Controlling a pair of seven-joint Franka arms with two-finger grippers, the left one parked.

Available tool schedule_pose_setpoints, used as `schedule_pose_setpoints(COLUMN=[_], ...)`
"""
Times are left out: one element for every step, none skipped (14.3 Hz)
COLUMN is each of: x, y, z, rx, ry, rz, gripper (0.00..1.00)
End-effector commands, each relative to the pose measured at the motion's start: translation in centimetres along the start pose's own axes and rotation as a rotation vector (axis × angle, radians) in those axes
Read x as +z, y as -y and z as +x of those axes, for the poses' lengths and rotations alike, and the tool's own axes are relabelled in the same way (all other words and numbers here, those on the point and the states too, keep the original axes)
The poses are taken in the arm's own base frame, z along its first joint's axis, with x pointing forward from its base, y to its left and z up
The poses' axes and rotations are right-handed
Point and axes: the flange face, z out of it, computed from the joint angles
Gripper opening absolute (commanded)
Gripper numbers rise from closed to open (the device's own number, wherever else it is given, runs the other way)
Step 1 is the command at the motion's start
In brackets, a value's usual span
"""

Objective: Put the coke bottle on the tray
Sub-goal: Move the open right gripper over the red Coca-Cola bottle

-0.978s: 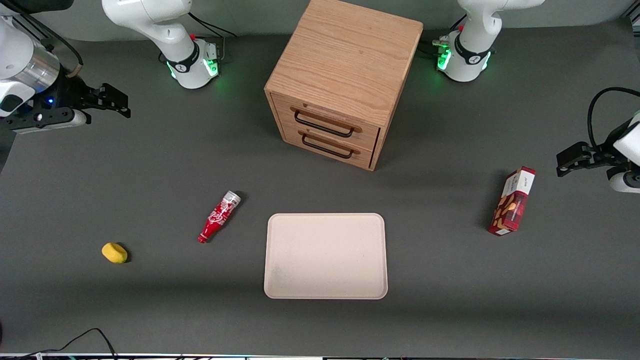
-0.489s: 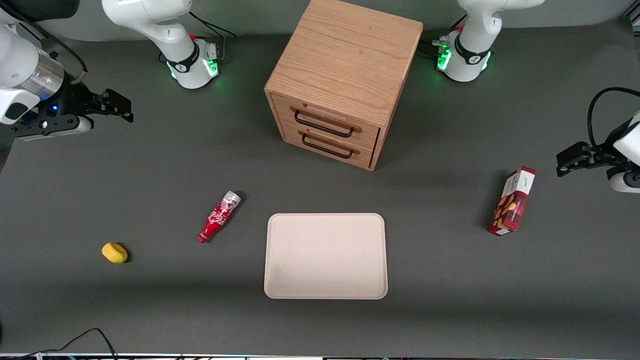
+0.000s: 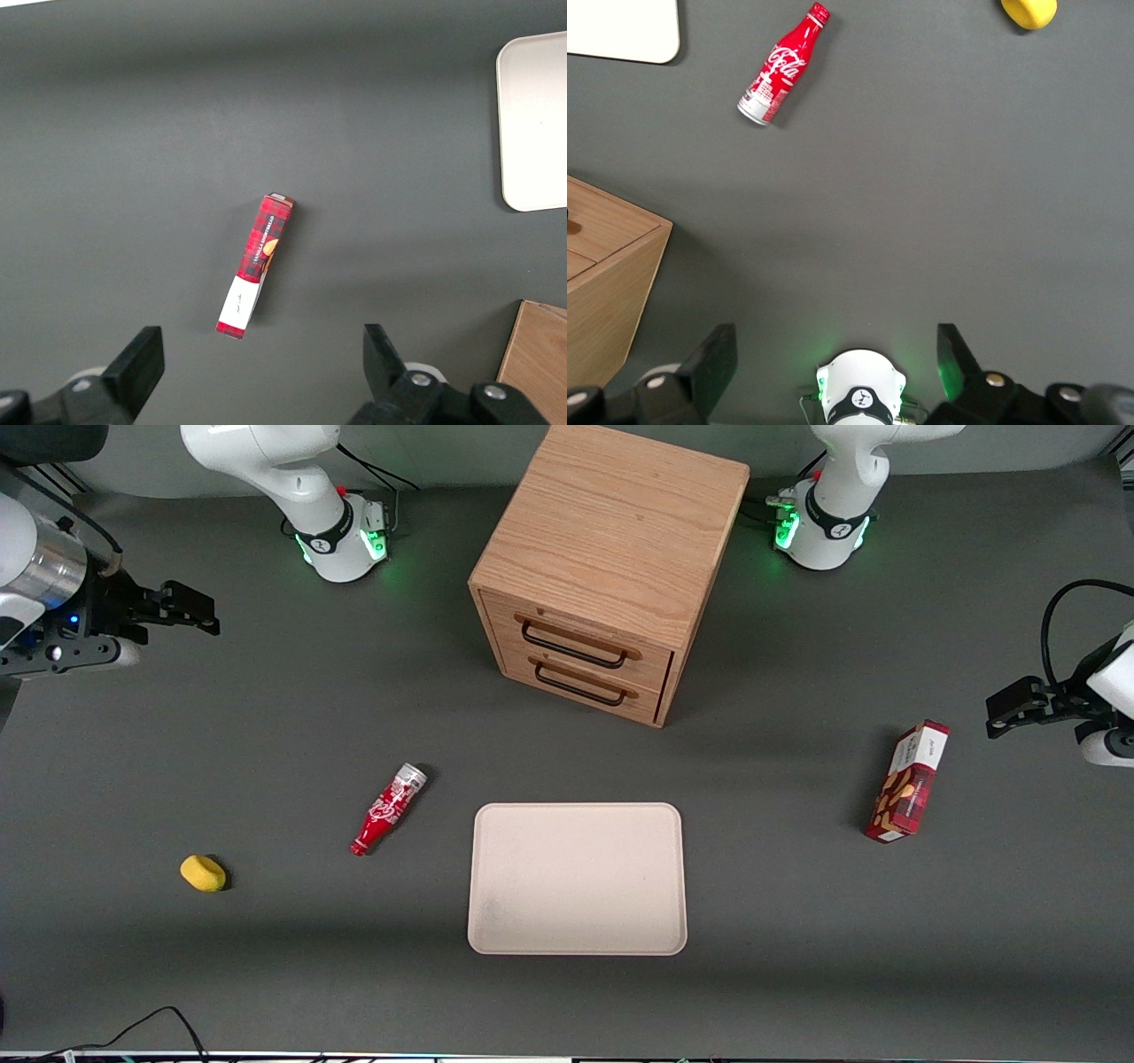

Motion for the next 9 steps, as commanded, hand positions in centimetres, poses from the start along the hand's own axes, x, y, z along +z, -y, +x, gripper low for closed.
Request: schedule_pose_setpoints(x=[0.5,0.8,1.5,2.2,3.0,4.2,5.3,6.3,7.2], y=[0.4,0.6,0.7,0.9,1.4,2.8,4.5,5.2,5.9], z=[1.8,2.2,2.8,3.5,4.0,4.6,4.9,5.3,5.6], rx=[-0.013,-0.014,-0.009,0.031,0.082,0.106,0.131,0.186,0.219], ry=[0.03,0.019,0.013,0.012,0.011,0.003,-0.01,-0.027,-0.042], rz=[0.011,0.011,0.018,0.022,0.023,0.018,0.014,0.016,0.017], gripper=[1.0,1.0,1.0,1.0,1.0,1.0,1.0,1.0,1.0])
